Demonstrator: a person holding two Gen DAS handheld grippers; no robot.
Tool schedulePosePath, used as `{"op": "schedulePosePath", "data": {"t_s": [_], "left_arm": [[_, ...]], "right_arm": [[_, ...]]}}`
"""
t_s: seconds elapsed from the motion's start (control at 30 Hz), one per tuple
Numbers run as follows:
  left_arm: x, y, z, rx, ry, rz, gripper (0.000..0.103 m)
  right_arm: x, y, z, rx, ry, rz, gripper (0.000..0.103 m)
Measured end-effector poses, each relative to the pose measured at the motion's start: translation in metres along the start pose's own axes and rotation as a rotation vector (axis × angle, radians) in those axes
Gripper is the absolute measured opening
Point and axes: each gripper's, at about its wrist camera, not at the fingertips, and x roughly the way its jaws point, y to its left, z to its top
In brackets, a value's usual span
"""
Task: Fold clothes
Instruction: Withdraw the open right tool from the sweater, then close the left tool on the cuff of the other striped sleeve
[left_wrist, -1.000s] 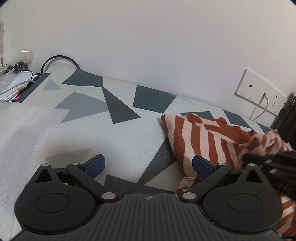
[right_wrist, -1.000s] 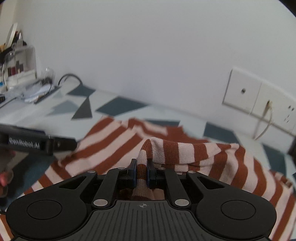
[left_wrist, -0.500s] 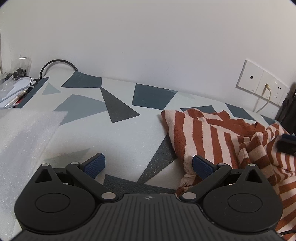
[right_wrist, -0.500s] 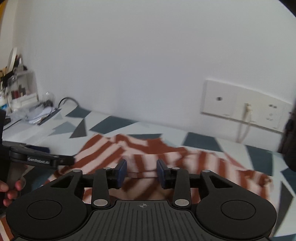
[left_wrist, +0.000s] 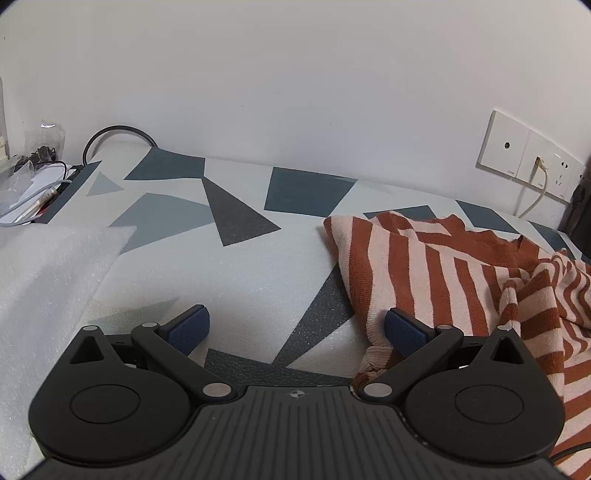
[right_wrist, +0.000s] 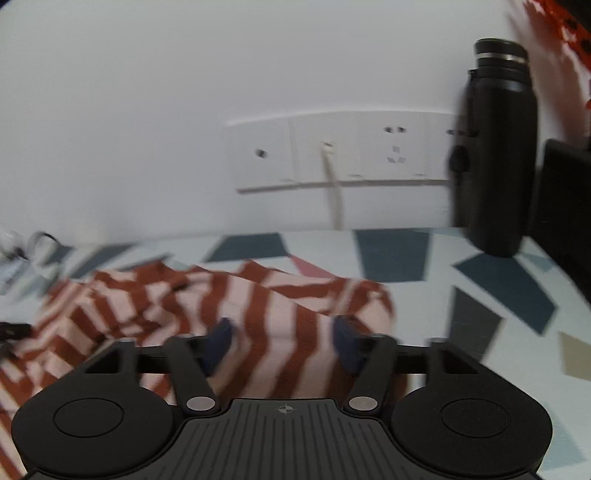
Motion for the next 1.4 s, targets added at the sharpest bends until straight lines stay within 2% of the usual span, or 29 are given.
{"op": "schedulePosePath", "data": {"t_s": [0.03,0.13,0.23,0.27,0.33,0.47,0.57,0.73,0.9,1.03,1.17,1.27,1.33,1.4], "left_arm": [[0.0,0.0,0.0,0.0,0.0,0.002,0.103],[0.0,-0.002,0.0,0.002,0.0,0.005,0.103],[0.0,-0.003,0.0,0.003,0.0,0.01,0.103],[0.001,-0.003,0.0,0.003,0.0,0.011,0.103],[0.001,-0.003,0.0,0.001,0.0,0.01,0.103],[0.001,-0.003,-0.001,-0.001,-0.002,0.016,0.103],[0.001,-0.003,-0.001,-0.002,-0.002,0.018,0.103],[0.0,-0.004,-0.002,-0.001,-0.004,0.023,0.103],[-0.001,-0.006,-0.003,0.007,-0.006,0.035,0.103],[-0.001,-0.008,-0.002,0.019,-0.004,0.042,0.103],[-0.008,-0.016,0.001,0.069,0.025,0.06,0.103],[-0.029,-0.033,0.006,0.152,0.023,0.053,0.102],[-0.054,-0.049,0.008,0.221,-0.02,0.003,0.102],[-0.075,-0.07,0.008,0.303,-0.031,-0.064,0.102]], "right_arm": [[0.0,0.002,-0.002,-0.009,-0.006,0.022,0.075],[-0.004,0.012,-0.005,-0.061,-0.006,0.052,0.076],[-0.019,0.013,-0.002,-0.039,-0.047,0.085,0.078],[-0.024,0.01,-0.001,-0.019,-0.062,0.079,0.08],[-0.028,0.002,0.001,0.015,-0.073,0.04,0.093],[-0.035,-0.016,0.006,0.08,-0.092,-0.04,0.102],[-0.021,-0.02,0.0,0.066,-0.03,-0.113,0.102],[0.005,-0.019,-0.013,0.016,0.087,-0.17,0.102],[0.008,-0.025,-0.014,0.053,0.119,-0.159,0.102],[0.011,-0.024,-0.014,0.03,0.143,-0.142,0.102],[0.011,-0.024,-0.014,0.009,0.15,-0.118,0.102],[0.01,-0.027,-0.012,0.017,0.153,-0.098,0.102],[0.005,-0.031,-0.008,0.032,0.156,-0.096,0.102],[-0.007,-0.038,0.0,0.039,0.113,-0.121,0.102]]}}
